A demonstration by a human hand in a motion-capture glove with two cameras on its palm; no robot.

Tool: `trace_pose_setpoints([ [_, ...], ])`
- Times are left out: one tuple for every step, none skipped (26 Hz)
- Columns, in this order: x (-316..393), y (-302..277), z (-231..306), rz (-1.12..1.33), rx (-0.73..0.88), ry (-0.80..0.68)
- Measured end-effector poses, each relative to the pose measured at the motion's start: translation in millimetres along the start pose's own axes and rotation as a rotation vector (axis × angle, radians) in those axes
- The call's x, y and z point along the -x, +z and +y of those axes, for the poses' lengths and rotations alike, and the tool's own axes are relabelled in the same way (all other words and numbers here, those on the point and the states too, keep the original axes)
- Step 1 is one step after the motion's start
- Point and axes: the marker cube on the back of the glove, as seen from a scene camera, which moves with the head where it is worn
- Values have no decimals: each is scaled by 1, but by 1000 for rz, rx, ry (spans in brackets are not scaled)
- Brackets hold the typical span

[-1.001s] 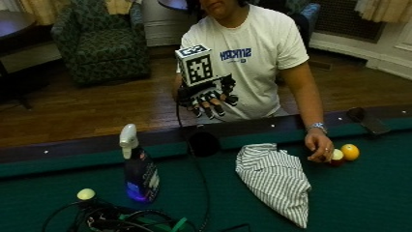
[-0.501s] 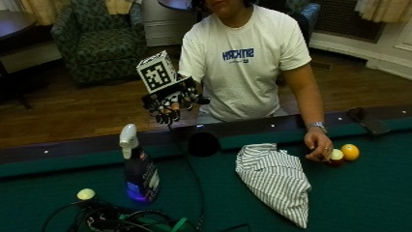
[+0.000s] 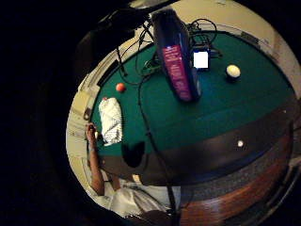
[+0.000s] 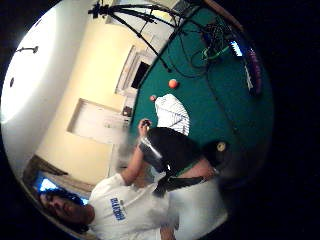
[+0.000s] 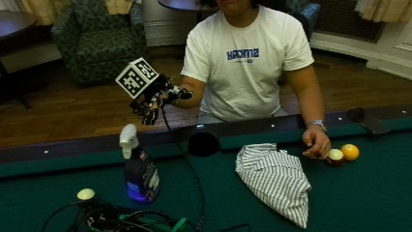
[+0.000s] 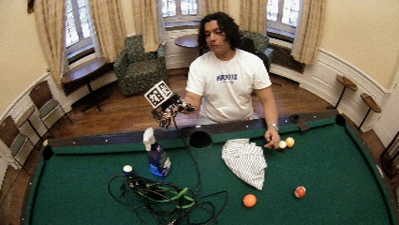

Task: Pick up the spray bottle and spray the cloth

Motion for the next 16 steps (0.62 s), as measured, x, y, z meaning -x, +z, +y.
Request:
trace_pose_setpoints([
  [-3,-1,2,-29,-8,10],
  [-6,-1,4,-56,-17,22],
  [-9,-1,6,-81,-28,35],
  [-12,-1,8,-103,-41,50],
  [-13,-1,9,-122,-54,66],
  [-15,0,9,-139,-67,80],
  [-15,1,10,-155,-80,92],
  [-15,1,11,-171,-92,100],
  [-15,2,13,-186,-105,106],
  [-15,2,16,-202,-118,109],
  [-14,3,19,-217,-131,112],
  [-13,3,21,-231,-143,116],
  [-11,5,24,-242,-152,119],
  [-9,6,26,-250,-159,122],
  [-7,8,29,-256,-162,125],
  [-5,10,31,-261,-164,126],
])
